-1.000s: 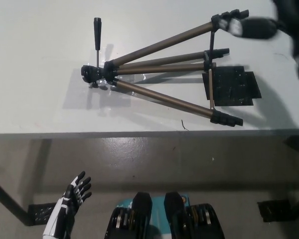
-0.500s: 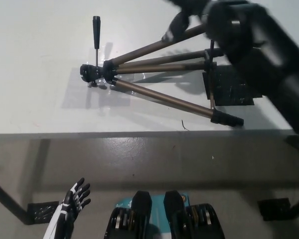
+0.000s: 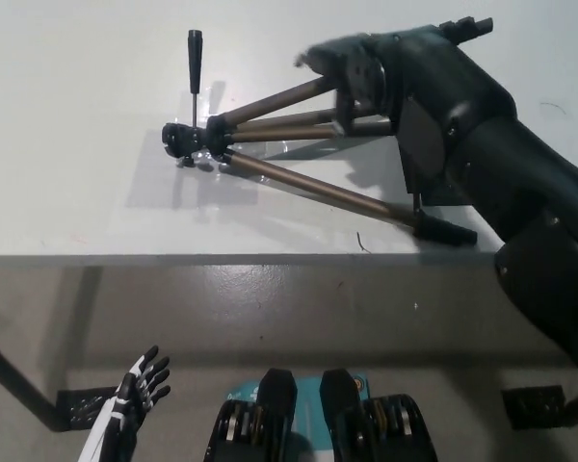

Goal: A tripod lies near the right hand side of the table and the robot grab a leg of the tripod using its right hand and put it up right.

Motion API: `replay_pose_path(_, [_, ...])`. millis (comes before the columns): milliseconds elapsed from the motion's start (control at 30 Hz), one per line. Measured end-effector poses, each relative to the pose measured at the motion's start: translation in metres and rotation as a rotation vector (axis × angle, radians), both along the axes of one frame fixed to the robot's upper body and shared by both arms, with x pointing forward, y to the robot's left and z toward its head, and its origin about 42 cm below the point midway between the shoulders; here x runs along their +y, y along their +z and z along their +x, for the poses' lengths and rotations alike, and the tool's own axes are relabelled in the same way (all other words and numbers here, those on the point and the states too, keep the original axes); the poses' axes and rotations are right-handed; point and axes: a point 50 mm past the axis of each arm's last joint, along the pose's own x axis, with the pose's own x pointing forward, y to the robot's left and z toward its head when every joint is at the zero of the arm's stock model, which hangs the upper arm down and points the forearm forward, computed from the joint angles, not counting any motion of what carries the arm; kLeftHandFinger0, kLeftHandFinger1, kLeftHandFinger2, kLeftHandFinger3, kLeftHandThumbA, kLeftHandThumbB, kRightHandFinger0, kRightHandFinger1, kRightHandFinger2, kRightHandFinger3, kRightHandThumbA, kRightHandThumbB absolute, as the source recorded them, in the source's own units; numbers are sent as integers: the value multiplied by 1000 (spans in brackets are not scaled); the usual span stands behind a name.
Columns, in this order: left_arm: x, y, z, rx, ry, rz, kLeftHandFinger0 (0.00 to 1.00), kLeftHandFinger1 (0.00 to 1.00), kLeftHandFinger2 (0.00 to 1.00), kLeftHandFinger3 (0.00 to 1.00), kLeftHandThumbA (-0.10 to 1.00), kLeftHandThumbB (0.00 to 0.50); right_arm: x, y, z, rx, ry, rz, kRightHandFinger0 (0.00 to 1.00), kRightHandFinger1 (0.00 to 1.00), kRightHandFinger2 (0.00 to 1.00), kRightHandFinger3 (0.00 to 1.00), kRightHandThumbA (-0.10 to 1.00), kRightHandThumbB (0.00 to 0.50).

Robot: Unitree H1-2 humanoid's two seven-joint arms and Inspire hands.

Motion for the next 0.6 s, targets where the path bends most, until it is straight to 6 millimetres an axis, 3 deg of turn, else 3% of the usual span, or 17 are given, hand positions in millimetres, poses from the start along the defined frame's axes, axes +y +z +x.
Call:
replay_pose_path(33, [0,0,0,-1,-1,0,1000,1000,1000,1000,1000,144,-3,-1,1,-11,-8,-19,1000,1000,1000,1000,481,371])
replay_pose_path(67, [0,0,0,-1,-2,0,1000,1000,1000,1000,1000,124,-7,-4,2,-38,-14,-60,494,565,674,1000,128,268])
replay_pose_path(100, [0,0,0,0,-2,0,1000,1000,1000,1000,1000,122,-9,-8,3,-58,-14,-85,99,208,409,942,42,315])
replay_pose_path(133, [0,-1,0,1,-2,0,1000,1000,1000,1000,1000,127,-10,-10,3,-73,-12,-100,4,16,172,771,-36,336])
replay_pose_path(167, [0,-1,0,3,-2,0,1000,1000,1000,1000,1000,121,-11,-13,3,-91,-9,-115,0,1,82,592,-35,368])
replay_pose_path(200, [0,-1,0,4,-2,-1,1000,1000,1000,1000,1000,119,-12,-15,3,-109,-3,-125,0,0,90,535,-31,376])
replay_pose_path(233, [0,-2,0,7,-1,-1,1000,1000,1000,1000,1000,128,-12,-18,3,-128,2,-135,0,21,265,444,-5,337])
replay_pose_path(267, [0,-3,0,10,-1,-1,1000,1000,1000,1000,1000,120,-12,-19,3,-145,8,-143,0,23,368,370,-29,306])
replay_pose_path(333, [0,-4,-1,15,0,-1,1000,1000,1000,1000,1000,108,-13,-23,2,-179,22,-154,0,31,445,338,-75,282])
replay_pose_path(367, [0,-4,-1,16,0,-1,1000,1000,1000,1000,1000,107,-13,-25,2,-191,27,-156,0,29,450,380,-75,297])
replay_pose_path(533, [0,-5,-1,19,0,-2,1000,1000,1000,1000,1000,127,-16,-35,1,-261,56,-151,0,0,311,347,-100,304])
replay_pose_path(600, [0,-5,-1,19,0,-2,1000,1000,1000,1000,1000,110,-17,-39,1,-289,69,-141,0,0,270,383,-100,308])
